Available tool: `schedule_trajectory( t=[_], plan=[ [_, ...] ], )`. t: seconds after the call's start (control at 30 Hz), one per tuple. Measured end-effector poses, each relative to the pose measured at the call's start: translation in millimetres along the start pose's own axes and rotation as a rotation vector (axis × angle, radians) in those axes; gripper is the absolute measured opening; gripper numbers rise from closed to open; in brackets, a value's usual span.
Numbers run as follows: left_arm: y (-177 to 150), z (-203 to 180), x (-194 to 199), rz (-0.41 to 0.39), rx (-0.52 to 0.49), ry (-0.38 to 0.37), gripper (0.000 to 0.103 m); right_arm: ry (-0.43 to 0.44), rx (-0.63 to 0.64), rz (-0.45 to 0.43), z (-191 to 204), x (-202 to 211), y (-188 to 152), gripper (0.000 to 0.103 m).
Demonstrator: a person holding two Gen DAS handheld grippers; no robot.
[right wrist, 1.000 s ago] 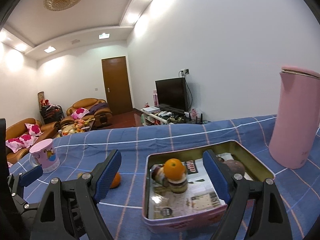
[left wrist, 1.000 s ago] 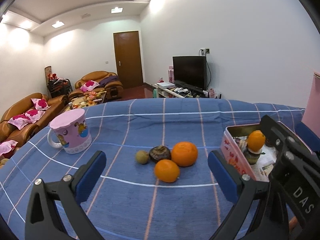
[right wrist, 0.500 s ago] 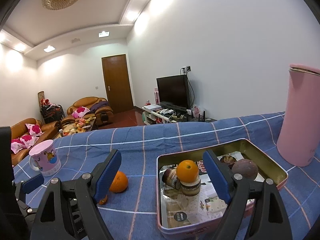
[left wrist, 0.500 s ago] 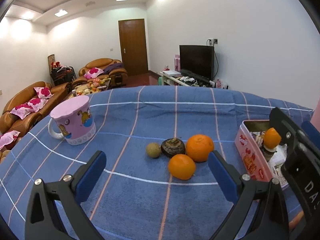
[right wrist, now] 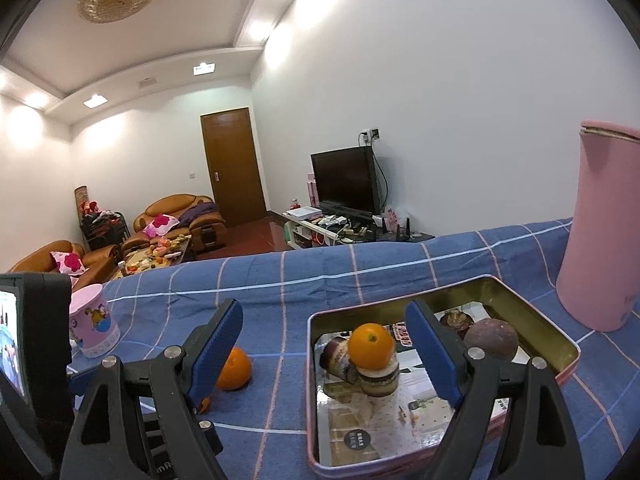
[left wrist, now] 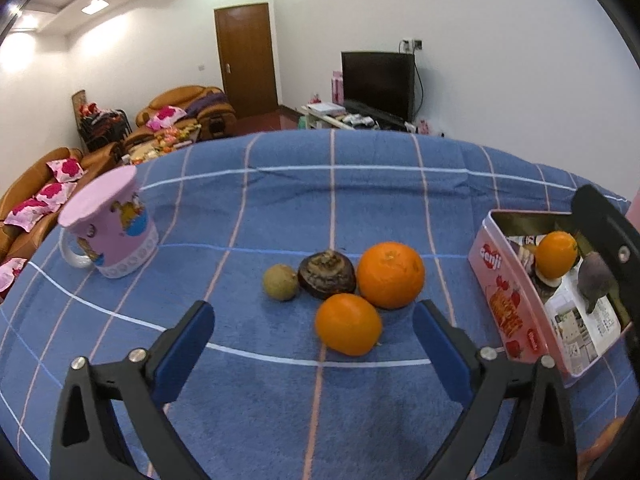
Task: Organize fruits
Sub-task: 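Move both open tools toward the fruit pile on the bedspread, then grasp an orange with the left gripper while the right grasps another orange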
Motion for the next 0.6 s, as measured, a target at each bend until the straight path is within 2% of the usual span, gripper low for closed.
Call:
schedule_trajectory(
  t=[0.2, 0.37, 0.4, 0.5, 0.57, 0.6],
  plan=[
    [-0.3, -8.8, -25.1, 0.102, -0.003, -0.038, 0.088, 0.002, -0.034, 0.026, -7.4, -6.3, -0.8, 0.085],
    [-4.0, -6.2, -37.0, 0.167, 0.044, -0.116, 0.069, 0.002, -0.041, 0.036, -9.3, -8.9, -0.9, 0.085],
    [-4.0, -5.3, -37.4, 0.169, 0.051, -0.124, 0.068, 0.002, -0.042, 0.037, -10.3, -8.8, -0.9, 0.085],
    [-3.4, -4.4, -35.1, 0.163, 0.045, -0.121, 0.053, 0.004, -0.039, 0.041, -9.7, -9.3, -1.6, 0.085],
    [-3.4, -2.6, -32.0, 0.159, 0.044, -0.148, 0.041, 0.005, -0.037, 0.044, -11.4, -11.5, -1.2, 0.085],
    [-3.8, -0.7, -30.5, 0.160, 0.042, -0.163, 0.041, 0.006, -0.038, 0.043, -11.3, -11.4, -1.1, 0.085]
  ],
)
Point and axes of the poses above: each gripper's, at about its wrist camera, not at the fingertips, and x roughly against the way its jaws point, z to its left, y to its top, the point moved 2 cm from there along -x, roughly the way its jaws point, and after that the axes turned 9 degrees about -z, right-handed, at the moved point
